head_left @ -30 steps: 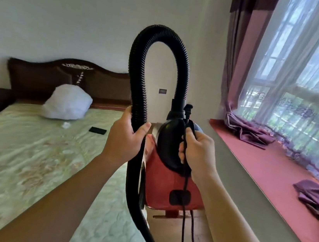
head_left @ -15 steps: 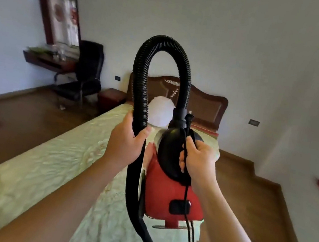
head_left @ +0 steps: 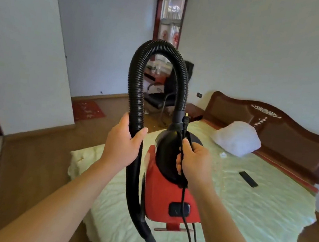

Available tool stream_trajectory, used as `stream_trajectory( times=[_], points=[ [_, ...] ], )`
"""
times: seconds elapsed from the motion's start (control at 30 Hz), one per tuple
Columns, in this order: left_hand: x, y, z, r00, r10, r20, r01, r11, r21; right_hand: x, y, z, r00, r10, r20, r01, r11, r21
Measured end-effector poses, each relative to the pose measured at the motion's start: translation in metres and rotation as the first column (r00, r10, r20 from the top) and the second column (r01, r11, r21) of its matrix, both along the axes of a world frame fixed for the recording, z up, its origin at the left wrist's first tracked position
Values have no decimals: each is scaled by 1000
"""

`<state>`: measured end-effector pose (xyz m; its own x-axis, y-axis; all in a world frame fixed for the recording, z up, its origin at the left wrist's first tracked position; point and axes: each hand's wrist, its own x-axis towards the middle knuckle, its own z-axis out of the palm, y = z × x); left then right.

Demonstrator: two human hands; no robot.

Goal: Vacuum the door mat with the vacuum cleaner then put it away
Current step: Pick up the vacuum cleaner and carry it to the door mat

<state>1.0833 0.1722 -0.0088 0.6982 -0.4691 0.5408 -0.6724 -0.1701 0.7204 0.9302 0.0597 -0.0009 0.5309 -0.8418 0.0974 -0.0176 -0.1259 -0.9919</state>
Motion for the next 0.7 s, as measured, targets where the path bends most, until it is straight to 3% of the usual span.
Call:
stream_trajectory(
  times=[0.33, 0.7],
  points=[
    [137, 105, -7, 986, 167, -13, -168, 986, -7, 166, 77, -10, 977, 213, 31, -213, 977, -11],
    [273, 184, -11, 958, 286, -8, -286, 958, -8, 318, 151, -13, 955, 292, 52, -293, 956, 22]
  ],
)
